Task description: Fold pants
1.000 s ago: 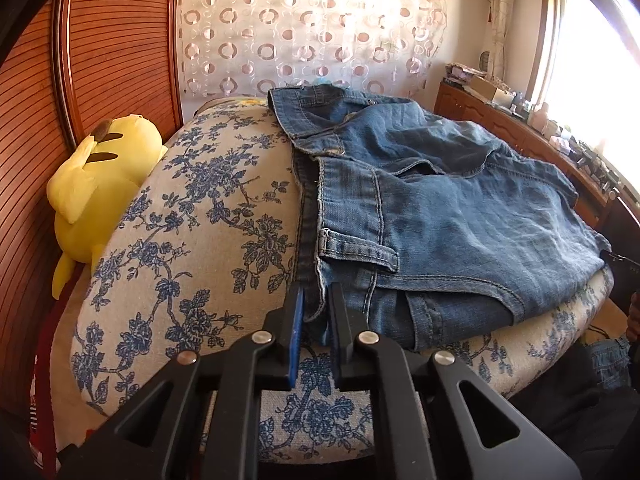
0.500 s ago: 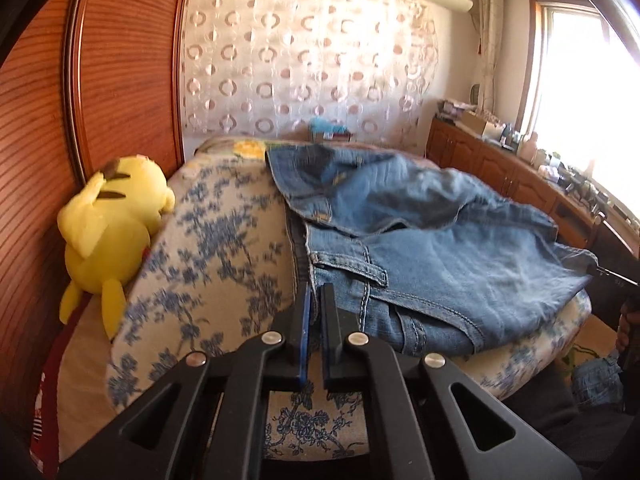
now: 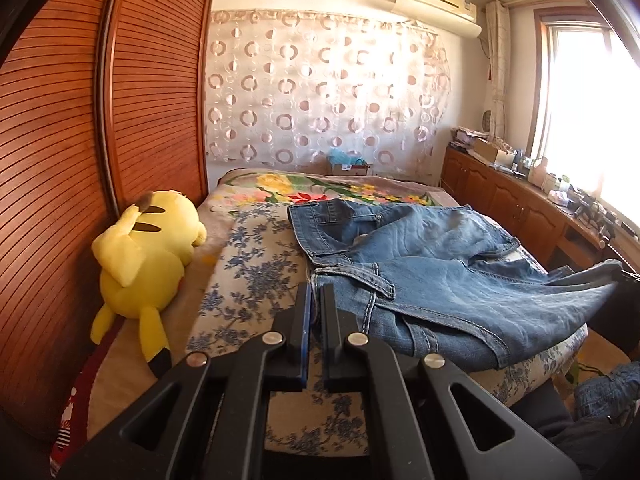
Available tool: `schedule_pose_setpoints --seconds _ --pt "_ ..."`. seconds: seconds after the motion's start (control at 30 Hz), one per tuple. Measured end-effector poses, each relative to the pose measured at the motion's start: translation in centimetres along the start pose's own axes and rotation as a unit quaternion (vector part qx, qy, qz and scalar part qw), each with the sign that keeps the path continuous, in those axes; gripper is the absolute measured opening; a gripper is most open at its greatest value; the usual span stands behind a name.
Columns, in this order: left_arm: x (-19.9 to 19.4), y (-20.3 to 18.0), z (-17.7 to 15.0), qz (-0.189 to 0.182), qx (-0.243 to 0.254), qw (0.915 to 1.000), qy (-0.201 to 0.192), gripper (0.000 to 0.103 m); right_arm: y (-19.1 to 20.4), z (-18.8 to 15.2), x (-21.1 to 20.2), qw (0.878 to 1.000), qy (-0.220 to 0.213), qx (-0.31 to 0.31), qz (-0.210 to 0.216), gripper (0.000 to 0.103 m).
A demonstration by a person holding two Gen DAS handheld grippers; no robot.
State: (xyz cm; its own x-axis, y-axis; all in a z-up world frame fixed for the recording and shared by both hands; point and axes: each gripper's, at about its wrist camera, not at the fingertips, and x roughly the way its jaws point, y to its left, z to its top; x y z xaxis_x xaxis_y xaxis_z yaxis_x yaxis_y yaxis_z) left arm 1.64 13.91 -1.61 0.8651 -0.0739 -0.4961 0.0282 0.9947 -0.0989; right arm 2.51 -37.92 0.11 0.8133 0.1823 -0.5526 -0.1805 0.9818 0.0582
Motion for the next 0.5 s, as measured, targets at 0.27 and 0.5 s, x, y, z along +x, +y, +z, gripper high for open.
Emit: schedule_pose_setpoints --seconds 0.27,0.5 --pt "0.9 -0.6 -2.0 -0.010 0.012 0.9987 0.048 0.001 -0.1 -1.2 0.9 1.000 0.021 -0.002 0.001 0.006" --pt "-1.2 -2.0 -0.8 -0.026 0.028 0.9985 0.039 0.015 0.7 -1.7 0.9 0.999 0.031 0.007 -0.012 0.025"
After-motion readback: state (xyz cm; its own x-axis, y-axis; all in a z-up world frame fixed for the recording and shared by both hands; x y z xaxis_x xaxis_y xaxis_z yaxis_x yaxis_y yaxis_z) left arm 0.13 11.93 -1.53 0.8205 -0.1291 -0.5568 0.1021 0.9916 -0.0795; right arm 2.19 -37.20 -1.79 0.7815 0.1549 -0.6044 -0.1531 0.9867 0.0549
